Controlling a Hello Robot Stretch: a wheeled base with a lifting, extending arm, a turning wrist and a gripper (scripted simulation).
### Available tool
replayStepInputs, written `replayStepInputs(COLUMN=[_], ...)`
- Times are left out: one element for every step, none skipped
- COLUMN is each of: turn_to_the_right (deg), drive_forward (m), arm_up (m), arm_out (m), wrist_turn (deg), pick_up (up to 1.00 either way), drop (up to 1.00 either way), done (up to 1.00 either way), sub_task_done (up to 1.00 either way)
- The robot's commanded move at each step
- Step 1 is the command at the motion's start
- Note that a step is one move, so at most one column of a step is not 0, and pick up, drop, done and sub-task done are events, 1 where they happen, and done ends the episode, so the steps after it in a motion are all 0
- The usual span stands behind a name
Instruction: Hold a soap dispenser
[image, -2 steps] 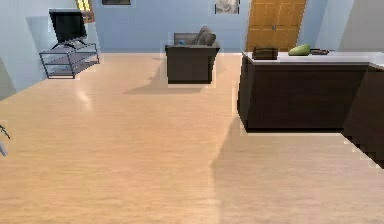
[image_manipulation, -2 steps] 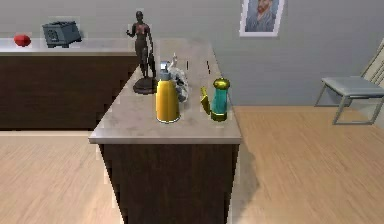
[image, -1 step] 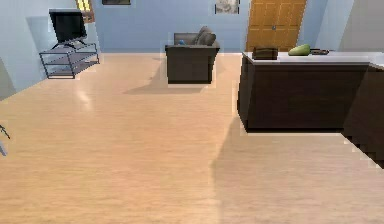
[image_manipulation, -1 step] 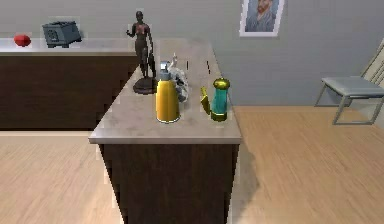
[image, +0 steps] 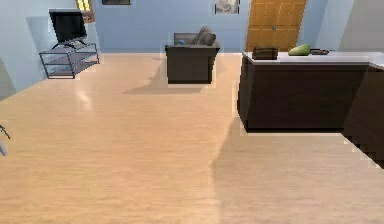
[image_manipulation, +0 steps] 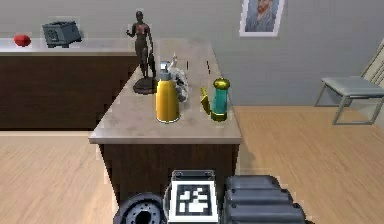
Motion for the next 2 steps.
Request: replayStepInputs(turn_to_the_right=[0.0,0.0], drive_forward=[0.00,0.00], arm_up=[0.00,0.00], arm_out=[0.44,0.00], wrist_turn=[0.0,45.0], pick_up=[0.00,0.00], drop=[0.00,0.00], done=[0.00,0.00], sub_task_done=[0.00,0.00])
